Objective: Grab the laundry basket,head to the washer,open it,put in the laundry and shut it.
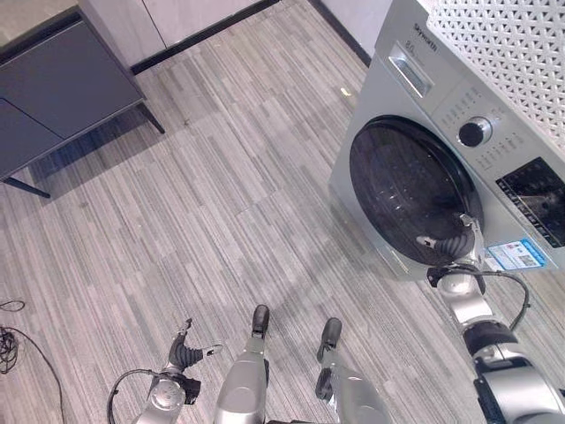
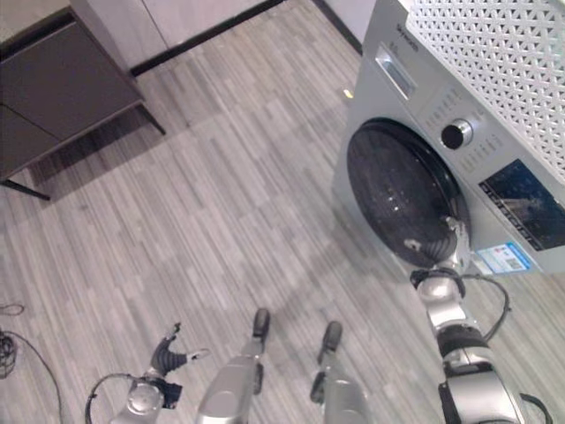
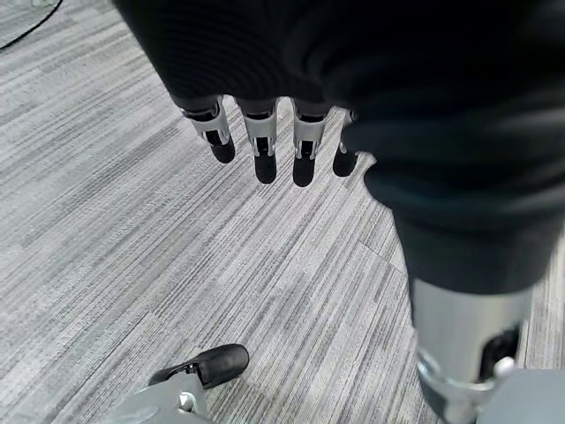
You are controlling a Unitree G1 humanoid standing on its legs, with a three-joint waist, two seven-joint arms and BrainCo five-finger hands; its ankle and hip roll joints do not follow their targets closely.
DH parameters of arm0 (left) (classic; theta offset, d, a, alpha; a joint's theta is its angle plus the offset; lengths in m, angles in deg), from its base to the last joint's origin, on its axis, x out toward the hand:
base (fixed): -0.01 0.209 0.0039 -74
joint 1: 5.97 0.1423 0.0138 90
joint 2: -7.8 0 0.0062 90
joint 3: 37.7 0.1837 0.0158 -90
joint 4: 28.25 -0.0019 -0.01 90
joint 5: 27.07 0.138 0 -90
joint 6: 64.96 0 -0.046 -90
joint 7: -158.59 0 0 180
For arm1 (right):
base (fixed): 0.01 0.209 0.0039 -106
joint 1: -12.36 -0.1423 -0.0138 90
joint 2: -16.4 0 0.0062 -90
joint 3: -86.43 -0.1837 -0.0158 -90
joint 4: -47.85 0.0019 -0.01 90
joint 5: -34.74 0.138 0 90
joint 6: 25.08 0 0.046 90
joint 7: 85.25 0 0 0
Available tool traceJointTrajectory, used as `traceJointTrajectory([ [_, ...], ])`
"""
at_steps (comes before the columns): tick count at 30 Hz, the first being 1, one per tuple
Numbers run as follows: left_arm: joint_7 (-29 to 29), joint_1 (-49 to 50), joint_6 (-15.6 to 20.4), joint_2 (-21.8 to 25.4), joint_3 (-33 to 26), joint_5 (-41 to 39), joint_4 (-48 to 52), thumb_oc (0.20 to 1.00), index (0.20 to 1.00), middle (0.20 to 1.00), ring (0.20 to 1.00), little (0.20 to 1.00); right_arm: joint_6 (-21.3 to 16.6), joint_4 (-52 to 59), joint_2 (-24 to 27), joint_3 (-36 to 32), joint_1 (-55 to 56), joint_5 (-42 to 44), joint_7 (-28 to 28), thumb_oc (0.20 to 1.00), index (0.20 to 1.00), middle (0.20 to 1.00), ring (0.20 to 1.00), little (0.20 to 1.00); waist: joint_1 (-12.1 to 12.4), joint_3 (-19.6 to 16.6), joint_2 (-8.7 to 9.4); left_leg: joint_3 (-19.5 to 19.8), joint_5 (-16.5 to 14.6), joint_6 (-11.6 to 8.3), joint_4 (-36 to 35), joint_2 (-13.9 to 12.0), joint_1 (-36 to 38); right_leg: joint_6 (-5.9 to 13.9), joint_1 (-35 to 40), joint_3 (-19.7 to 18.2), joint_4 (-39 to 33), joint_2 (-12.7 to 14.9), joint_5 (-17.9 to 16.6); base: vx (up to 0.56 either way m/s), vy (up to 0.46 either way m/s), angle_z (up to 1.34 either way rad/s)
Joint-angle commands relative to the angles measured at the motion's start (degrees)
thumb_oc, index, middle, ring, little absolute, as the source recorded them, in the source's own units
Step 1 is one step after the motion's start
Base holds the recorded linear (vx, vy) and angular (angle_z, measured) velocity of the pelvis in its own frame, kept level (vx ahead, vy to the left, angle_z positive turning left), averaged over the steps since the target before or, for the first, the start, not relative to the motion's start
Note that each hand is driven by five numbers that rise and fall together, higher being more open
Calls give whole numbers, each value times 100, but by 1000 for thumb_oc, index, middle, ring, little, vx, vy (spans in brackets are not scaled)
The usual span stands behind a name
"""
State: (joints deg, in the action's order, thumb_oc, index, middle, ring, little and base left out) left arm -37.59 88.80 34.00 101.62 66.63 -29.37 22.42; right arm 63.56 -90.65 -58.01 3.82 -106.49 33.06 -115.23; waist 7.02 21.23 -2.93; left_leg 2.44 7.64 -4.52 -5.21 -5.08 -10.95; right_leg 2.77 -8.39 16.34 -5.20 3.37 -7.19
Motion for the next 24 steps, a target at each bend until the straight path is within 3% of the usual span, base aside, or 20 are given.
traceJointTrajectory([
  [1, -208, -124, 292, 255, 112, -452, 172, 1000, 1000, 1000, 1000, 1000, -227, 291, 169, 257, -184, 254, 114, 1000, 1000, 1000, 1000, 1000, 205, -129, 348, 87, -389, 37, 27, -186, -425, 593, 2, -126, 20, 1055, 505, 20, 5, 12],
  [6, -247, -207, 317, 237, 143, -605, 277, 1000, 1000, 1000, 1000, 1000, -328, 314, 17, 260, -330, 558, 111, 1000, 1000, 1000, 1000, 1000, 244, -101, 299, 159, -356, 32, 21, -134, -564, 582, -86, -117, 20, 1067, 503, 10, 1, 4],
  [10, -278, -340, 322, 231, 180, -619, 471, 1000, 1000, 1000, 1000, 1000, -494, 414, -433, 483, -392, 957, 333, 1000, 1000, 1000, 1000, 1000, 289, -9, 252, 166, -333, 18, 21, -107, -639, 574, -159, -126, 20, 1069, 493, -8, -3, 8],
  [11, -285, -420, 315, 208, 206, -617, 456, 1000, 1000, 1000, 1000, 1000, -600, 476, -862, 659, -396, 1203, 488, 1000, 1000, 1000, 1000, 1000, 307, 33, 227, 152, -339, 10, 21, -114, -642, 568, -175, -153, 20, 1060, 496, 0, 0, 0],
  [12, -285, -423, 315, 209, 205, -617, 455, 1000, 1000, 1000, 1000, 1000, -600, 476, -863, 659, -399, 1204, 488, 1000, 1000, 1000, 1000, 1000, 300, 16, 234, 158, -321, 15, 21, -104, -673, 571, -202, -148, 20, 1069, 483, -23, -3, -3],
  [13, -327, -517, 285, 177, 211, -615, 382, 1000, 1000, 1000, 1000, 1000, -728, 487, -1415, 792, -347, 1691, 698, 1000, 1000, 1000, 1000, 1000, 315, 51, 225, 128, -337, 9, 21, -120, -648, 560, -197, -182, 20, 1053, 490, -25, -2, -4],
  [16, -361, -569, 224, 96, 242, -610, 267, 1000, 1000, 1000, 1000, 1000, -902, 561, -2196, 1213, -176, 2281, 1073, 1000, 1000, 1000, 1000, 1000, 328, 53, 232, 106, -336, 10, 21, -141, -618, 551, -189, -233, 20, 1037, 503, -29, 9, -16],
  [17, -360, -570, 224, 97, 241, -610, 267, 1000, 1000, 1000, 1000, 1000, -902, 560, -2196, 1214, -177, 2281, 1073, 1000, 1000, 1000, 1000, 1000, 321, 37, 237, 112, -322, 15, 21, -133, -644, 553, -212, -229, 20, 1044, 493, -27, 13, -19],
  [18, -369, -538, 195, 33, 256, -656, 202, 1000, 1000, 1000, 1000, 1000, -933, 501, -2604, 1444, -93, 2765, 1377, 1000, 1000, 1000, 1000, 1000, 357, 39, 225, 101, -347, 16, 21, -144, -578, 547, -171, -262, 20, 1028, 507, -27, 6, -17],
  [20, -370, -549, 170, -6, 297, -672, 112, 1000, 1000, 1000, 1000, 1000, -981, 417, -2963, 1701, -52, 3311, 1689, 1000, 1000, 1000, 1000, 1000, 416, 15, 229, 103, -351, 8, 21, -158, -536, 544, -132, -254, 20, 1023, 514, -22, -8, -11],
  [22, -363, -555, 175, -24, 308, -700, 69, 1000, 1000, 1000, 1000, 1000, -996, 386, -3082, 1822, -30, 3479, 1791, 1000, 1000, 1000, 1000, 1000, 443, 3, 227, 106, -353, 4, 21, -164, -514, 542, -111, -242, 20, 1021, 524, -18, -16, -8],
  [24, -333, -492, 181, 1, 403, -732, 31, 1000, 1000, 1000, 1000, 1000, -899, 359, -3343, 2476, 58, 3507, 2056, 1000, 1000, 1000, 1000, 1000, 562, -89, 238, 144, -368, -17, 28, -199, -407, 531, 37, -166, 20, 1019, 570, -12, -39, -1],
])
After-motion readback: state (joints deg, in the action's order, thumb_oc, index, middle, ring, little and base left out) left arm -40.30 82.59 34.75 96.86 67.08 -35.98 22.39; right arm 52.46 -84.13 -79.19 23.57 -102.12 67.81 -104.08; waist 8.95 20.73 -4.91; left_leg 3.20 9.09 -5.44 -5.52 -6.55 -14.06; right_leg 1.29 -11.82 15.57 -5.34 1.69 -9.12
